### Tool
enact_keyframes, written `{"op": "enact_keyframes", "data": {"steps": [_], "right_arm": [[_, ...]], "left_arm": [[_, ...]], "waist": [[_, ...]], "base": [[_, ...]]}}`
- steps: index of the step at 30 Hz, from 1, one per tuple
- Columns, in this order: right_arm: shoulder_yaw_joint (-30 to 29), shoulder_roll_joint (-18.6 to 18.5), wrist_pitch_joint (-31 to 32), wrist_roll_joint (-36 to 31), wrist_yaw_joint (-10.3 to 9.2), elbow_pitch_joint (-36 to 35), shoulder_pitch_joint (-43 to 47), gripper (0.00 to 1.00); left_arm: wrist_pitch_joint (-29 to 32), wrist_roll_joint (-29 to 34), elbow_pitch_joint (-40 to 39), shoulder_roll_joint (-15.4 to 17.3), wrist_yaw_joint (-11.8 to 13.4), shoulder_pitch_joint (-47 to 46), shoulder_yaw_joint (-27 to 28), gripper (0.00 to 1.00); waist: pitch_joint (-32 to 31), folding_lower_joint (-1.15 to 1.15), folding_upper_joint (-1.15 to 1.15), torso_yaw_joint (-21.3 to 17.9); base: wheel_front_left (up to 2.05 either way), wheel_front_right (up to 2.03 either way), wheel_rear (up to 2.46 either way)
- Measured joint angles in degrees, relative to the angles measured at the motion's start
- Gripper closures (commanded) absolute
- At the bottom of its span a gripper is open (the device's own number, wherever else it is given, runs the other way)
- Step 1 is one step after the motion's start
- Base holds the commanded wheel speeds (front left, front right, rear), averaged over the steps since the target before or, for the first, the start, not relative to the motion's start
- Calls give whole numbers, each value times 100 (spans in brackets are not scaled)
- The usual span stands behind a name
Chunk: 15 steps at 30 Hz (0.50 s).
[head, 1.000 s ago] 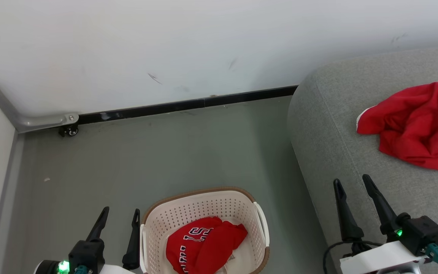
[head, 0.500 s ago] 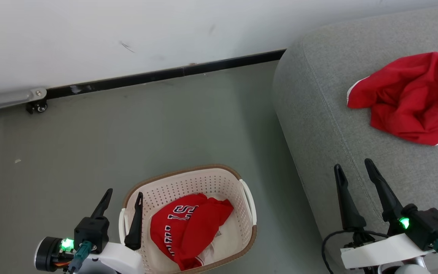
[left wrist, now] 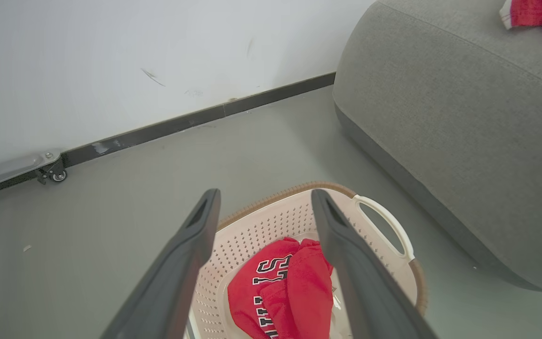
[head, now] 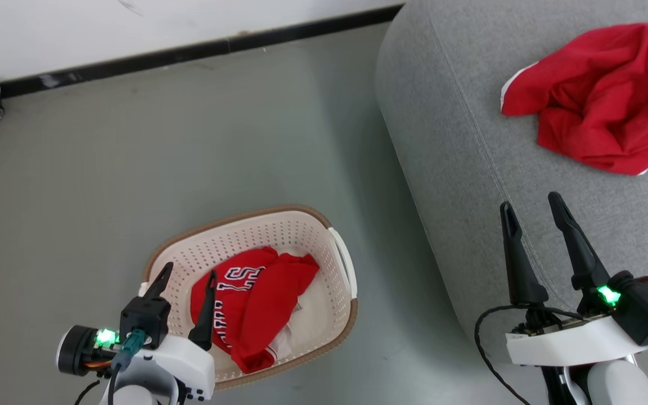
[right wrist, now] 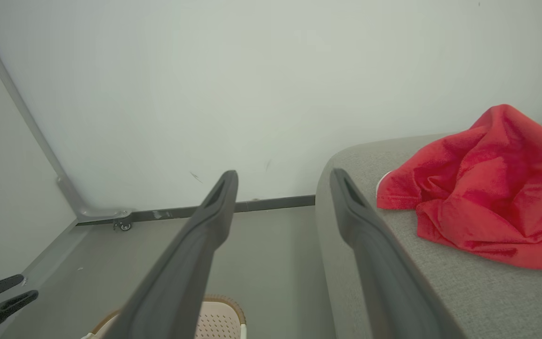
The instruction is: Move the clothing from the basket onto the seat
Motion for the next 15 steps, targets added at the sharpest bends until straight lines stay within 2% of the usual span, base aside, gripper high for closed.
{"op": "enact_keyframes", "data": {"steps": [15], "right_arm": [[-88,2,-125,112,0,-112,-508,0]], "left_arm": [[255,138,600,121,-101,-456,-84,0]], "waist": [[816,0,0,-406]], "base": [[0,0,0]]}}
